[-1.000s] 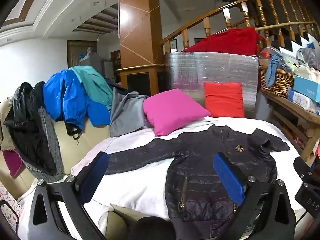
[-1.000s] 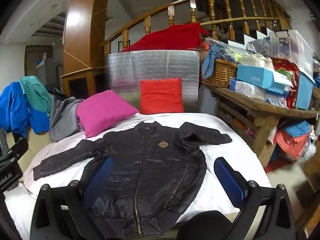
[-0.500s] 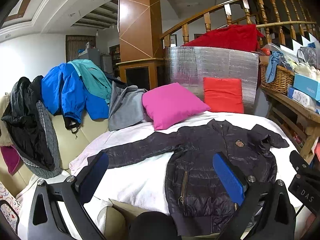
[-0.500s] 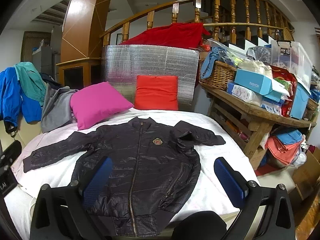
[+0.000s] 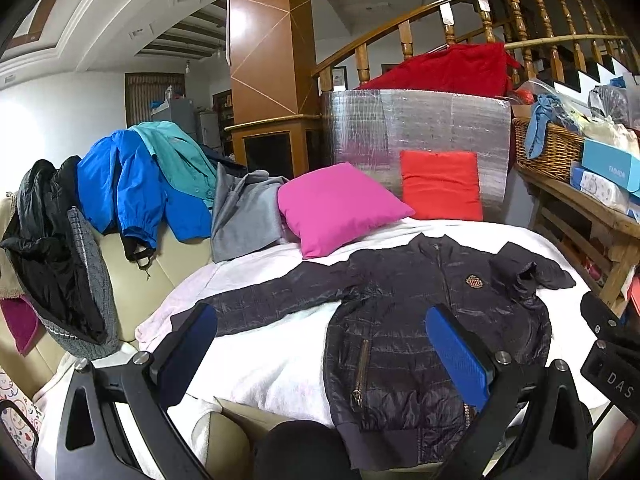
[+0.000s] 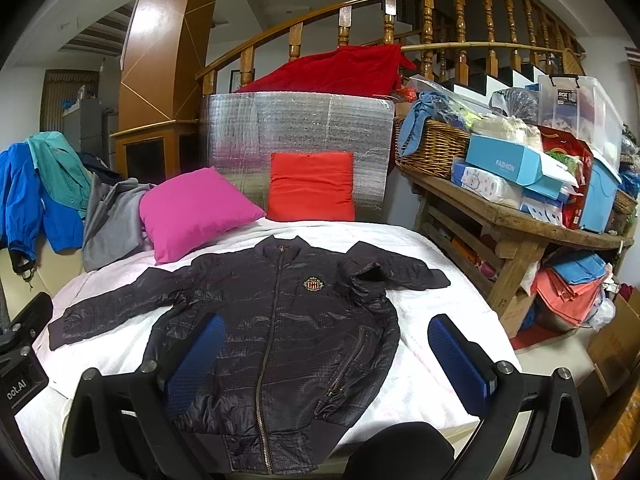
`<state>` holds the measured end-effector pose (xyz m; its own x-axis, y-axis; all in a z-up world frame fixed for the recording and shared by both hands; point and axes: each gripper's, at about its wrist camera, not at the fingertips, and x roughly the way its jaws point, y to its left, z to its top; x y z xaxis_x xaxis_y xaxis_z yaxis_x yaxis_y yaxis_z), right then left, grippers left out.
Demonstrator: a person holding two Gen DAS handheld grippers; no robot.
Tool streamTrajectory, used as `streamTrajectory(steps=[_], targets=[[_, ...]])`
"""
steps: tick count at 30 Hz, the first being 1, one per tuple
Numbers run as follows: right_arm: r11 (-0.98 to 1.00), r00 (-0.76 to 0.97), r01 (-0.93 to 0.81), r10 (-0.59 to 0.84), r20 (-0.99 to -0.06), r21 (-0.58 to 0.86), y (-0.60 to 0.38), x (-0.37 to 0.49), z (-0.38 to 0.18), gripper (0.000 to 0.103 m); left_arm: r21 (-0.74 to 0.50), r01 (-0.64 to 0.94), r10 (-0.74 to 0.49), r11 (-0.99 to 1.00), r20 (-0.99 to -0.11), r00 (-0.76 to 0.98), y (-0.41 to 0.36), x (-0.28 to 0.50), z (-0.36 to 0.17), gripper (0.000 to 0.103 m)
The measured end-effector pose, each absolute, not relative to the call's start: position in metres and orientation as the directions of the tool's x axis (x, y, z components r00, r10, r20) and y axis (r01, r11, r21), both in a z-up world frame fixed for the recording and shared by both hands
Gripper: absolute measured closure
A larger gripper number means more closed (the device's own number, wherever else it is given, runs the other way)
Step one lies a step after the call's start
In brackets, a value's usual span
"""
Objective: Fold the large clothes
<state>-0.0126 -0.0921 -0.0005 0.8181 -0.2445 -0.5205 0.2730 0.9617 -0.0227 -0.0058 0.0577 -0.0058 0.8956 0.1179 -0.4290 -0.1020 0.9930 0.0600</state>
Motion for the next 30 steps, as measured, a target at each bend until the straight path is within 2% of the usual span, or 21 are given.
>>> streamTrajectory(steps=[30], targets=[[0.964,0.817,0.263,-0.237,-0.525,-0.026,-0.088,-0.009,-0.001,0.000,0.034,-0.114,0.117,0.993,-0.436,0.892,0.069,-0.008,-0.010,0.000]])
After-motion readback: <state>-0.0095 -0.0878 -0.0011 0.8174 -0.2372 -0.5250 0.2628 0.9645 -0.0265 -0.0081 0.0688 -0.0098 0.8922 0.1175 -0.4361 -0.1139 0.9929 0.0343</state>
